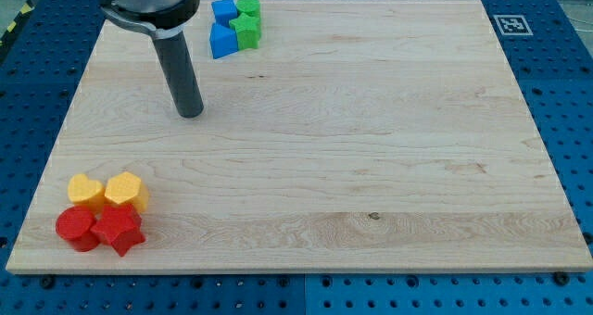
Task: Place the blue cube at the top left corner
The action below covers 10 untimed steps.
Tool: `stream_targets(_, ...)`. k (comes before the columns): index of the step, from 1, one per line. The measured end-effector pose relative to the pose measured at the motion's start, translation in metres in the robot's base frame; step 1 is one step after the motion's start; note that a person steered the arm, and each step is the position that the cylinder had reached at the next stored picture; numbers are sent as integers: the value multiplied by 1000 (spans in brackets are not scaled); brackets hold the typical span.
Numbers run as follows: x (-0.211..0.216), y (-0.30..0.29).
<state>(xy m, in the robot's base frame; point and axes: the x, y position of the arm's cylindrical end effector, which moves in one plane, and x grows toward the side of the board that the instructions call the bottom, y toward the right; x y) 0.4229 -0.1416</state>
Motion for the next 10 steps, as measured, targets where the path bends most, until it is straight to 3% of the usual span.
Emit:
stream_targets(2,0,36)
stream_targets(7,-84,98)
stream_targets(8,-110,118)
stream_targets(10,-219,137)
